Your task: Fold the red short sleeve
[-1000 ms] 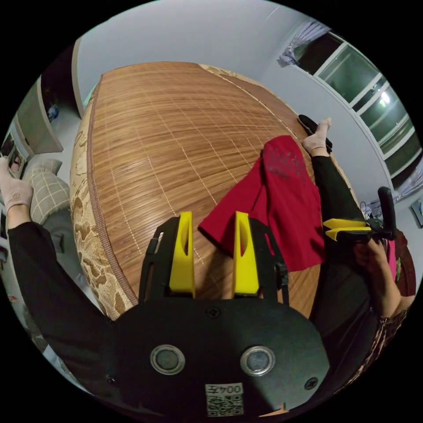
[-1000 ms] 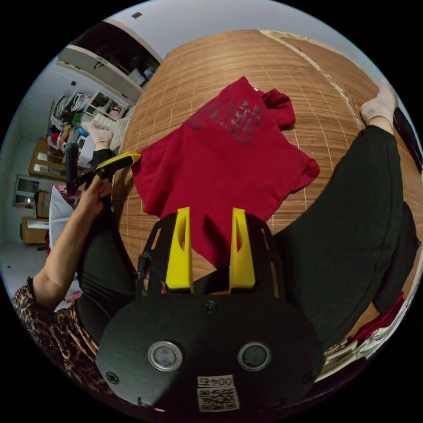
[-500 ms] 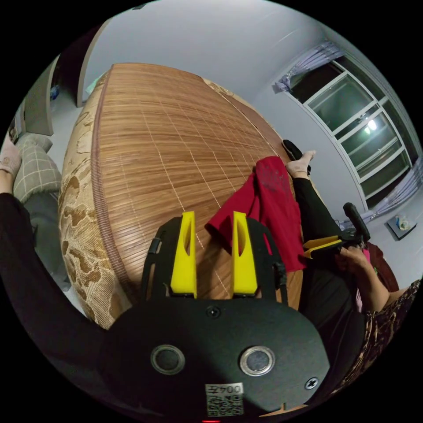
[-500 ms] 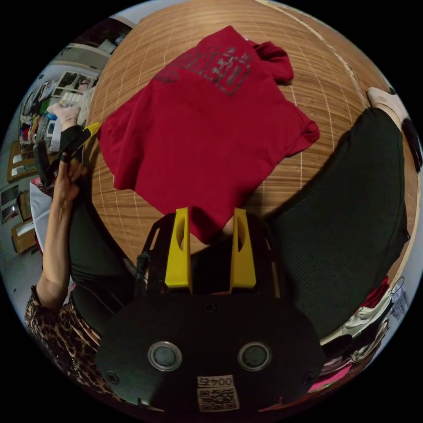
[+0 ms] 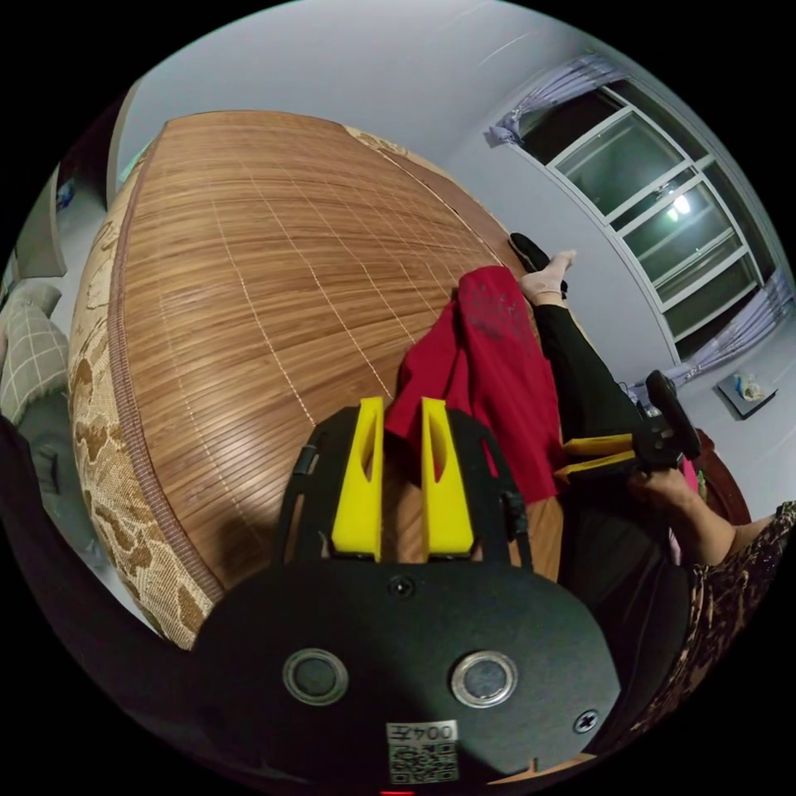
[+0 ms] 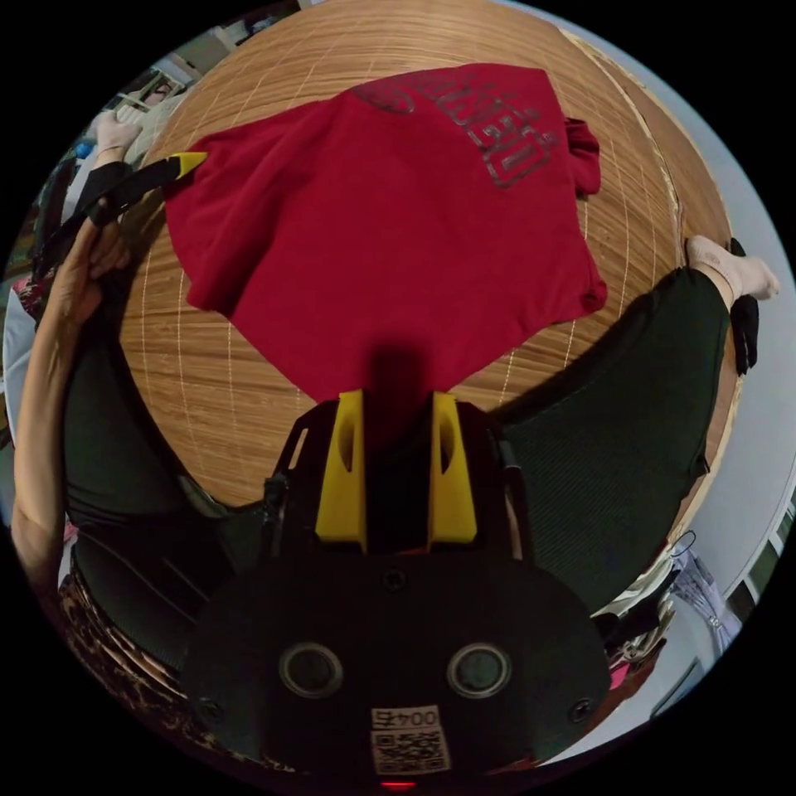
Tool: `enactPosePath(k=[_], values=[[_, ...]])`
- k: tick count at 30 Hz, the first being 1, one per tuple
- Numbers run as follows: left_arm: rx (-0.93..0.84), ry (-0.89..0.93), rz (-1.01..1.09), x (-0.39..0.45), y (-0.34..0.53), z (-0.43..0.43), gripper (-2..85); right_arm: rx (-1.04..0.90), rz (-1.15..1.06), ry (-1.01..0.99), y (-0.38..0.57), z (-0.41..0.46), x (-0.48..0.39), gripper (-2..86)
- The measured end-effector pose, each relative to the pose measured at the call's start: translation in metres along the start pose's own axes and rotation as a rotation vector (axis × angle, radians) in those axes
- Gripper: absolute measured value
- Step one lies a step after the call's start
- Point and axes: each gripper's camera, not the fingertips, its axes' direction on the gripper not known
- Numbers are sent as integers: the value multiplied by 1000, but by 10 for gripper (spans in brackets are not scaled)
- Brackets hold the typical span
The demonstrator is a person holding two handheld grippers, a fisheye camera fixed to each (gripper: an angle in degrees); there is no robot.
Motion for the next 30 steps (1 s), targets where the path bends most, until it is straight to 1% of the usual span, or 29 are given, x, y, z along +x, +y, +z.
enactPosePath(k=[2,5,7,8,10,11,13,14,16,17,19,20,22,23,25,26,28,30], values=[[-5,-5,-2,-2,2,-8,47,8,-2,-7,5,-3,5,115],[55,-7,3,-4,8,-31,36,25,-26,1,16,-9,12,85],[118,62,-34,-12,16,-53,33,43,-35,10,27,-13,19,42],[139,89,-46,-14,18,-60,32,48,-36,5,30,-15,21,40],[244,220,-113,-27,31,-92,30,74,-35,-78,42,-22,38,35],[275,254,-132,-30,35,-100,30,86,-32,-108,45,-24,43,34],[396,359,-197,-44,52,-137,28,183,-5,-234,65,-38,69,32],[424,375,-210,-47,57,-146,28,214,5,-264,71,-42,76,32],[528,428,-247,-56,74,-183,27,354,46,-385,99,-58,105,31],[554,442,-252,-57,78,-191,26,384,58,-412,105,-62,113,31],[640,501,-250,-58,93,-225,26,534,60,-555,135,-76,142,32],[656,518,-246,-57,96,-233,26,564,68,-592,143,-80,150,32],[700,568,-208,-49,103,-265,25,707,80,-778,174,-96,184,32],[709,581,-195,-46,104,-274,25,748,78,-832,183,-101,192,31],[748,652,-124,-29,106,-312,25,911,62,-1041,216,-121,226,28],[759,677,-107,-24,106,-322,25,948,54,-1088,224,-126,234,27],[778,814,-78,-3,103,-361,24,1081,-38,-1274,254,-152,261,24],[780,875,-28,18,99,-391,24,1162,-144,-1363,273,-178,274,22]])
